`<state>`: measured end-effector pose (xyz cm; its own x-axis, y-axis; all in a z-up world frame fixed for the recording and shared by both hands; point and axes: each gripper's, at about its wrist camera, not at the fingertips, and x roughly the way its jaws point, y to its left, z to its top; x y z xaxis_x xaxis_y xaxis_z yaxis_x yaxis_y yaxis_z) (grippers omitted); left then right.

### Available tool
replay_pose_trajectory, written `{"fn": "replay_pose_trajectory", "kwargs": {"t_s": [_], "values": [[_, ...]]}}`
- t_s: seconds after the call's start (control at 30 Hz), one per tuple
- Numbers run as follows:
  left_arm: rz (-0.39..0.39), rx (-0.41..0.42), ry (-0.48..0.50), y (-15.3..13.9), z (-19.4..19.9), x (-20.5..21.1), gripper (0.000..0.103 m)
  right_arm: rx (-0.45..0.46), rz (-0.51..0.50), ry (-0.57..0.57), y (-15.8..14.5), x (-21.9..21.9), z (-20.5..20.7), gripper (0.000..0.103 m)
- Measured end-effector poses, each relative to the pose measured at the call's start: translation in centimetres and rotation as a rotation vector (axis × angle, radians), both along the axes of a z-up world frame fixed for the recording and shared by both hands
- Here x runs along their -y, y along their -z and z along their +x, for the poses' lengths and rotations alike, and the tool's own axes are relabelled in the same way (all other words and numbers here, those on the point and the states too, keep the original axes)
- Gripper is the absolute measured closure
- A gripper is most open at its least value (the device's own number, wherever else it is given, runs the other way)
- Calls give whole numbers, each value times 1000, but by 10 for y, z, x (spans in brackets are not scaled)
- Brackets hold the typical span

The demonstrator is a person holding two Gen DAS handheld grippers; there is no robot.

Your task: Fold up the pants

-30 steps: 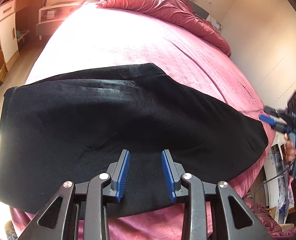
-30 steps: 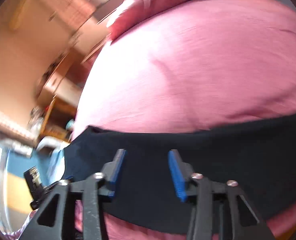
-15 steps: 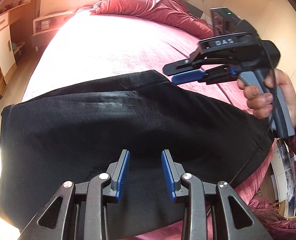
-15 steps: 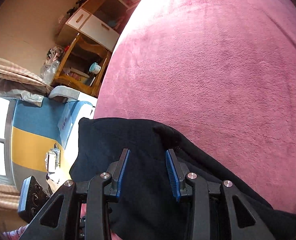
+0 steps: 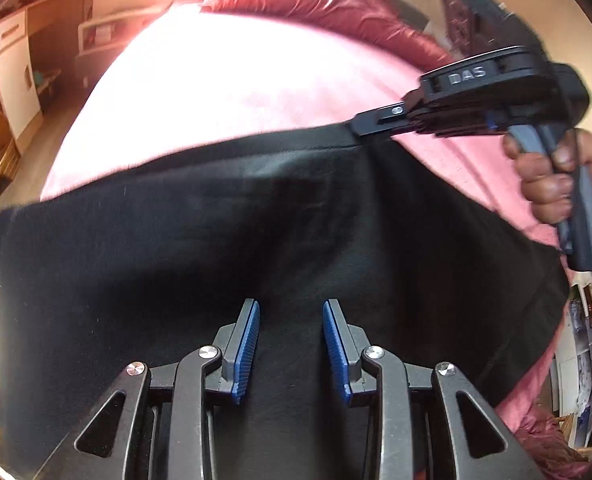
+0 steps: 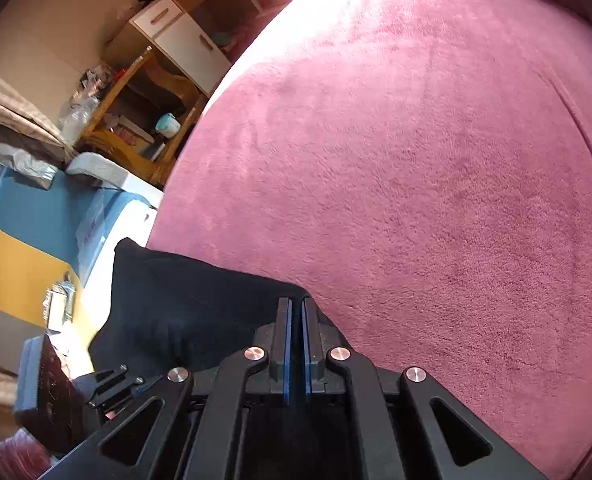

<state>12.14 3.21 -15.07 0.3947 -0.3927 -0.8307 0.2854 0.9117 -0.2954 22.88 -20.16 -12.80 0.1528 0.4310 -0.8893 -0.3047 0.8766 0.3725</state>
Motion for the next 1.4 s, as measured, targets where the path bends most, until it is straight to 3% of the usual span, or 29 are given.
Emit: {"fn": "replay_pose_trajectory", "kwargs": {"t_s": [0.1,0.23,0.33,0.37,0.43,0.47,0.6,0.77,0.83,0.9,1.13,1.17,1.27,1.4], "values": [[-27,5,-21,4,1,-3,70,-2,-40,33,18,-3,0,99],[-50,-12,-36,-4,2,-6,69,34,-96,40,11,-12,-2,97],[-83,-6,-87,-19,-3,-22,52,59,-89,70,-4,-10,-8,87],[-99,1,-110,-24,-6,-32,41,83,-85,94,-13,-7,-13,80],[-141,6,-170,-36,-14,-58,37,131,-70,126,-30,2,-27,64],[-153,10,-206,-41,-18,-73,37,146,-50,135,-38,6,-35,62],[-179,16,-362,-55,-42,-143,37,172,20,126,-54,9,-80,62],[-247,-59,-574,-48,-73,-234,38,183,-27,78,-43,0,-141,61],[-280,-90,-632,-34,-86,-256,41,165,-45,84,-29,-2,-159,61],[-321,-147,-655,-19,-91,-262,53,135,-48,101,-16,0,-172,61],[-360,-270,-643,14,-95,-241,64,78,-55,141,8,1,-192,61],[-348,-271,-635,17,-92,-237,77,73,-57,141,9,0,-193,60],[-309,-216,-610,13,-88,-228,94,77,-68,132,11,-4,-195,59],[-316,-6,-559,-30,-87,-223,97,83,-51,134,9,-6,-197,59]]}}
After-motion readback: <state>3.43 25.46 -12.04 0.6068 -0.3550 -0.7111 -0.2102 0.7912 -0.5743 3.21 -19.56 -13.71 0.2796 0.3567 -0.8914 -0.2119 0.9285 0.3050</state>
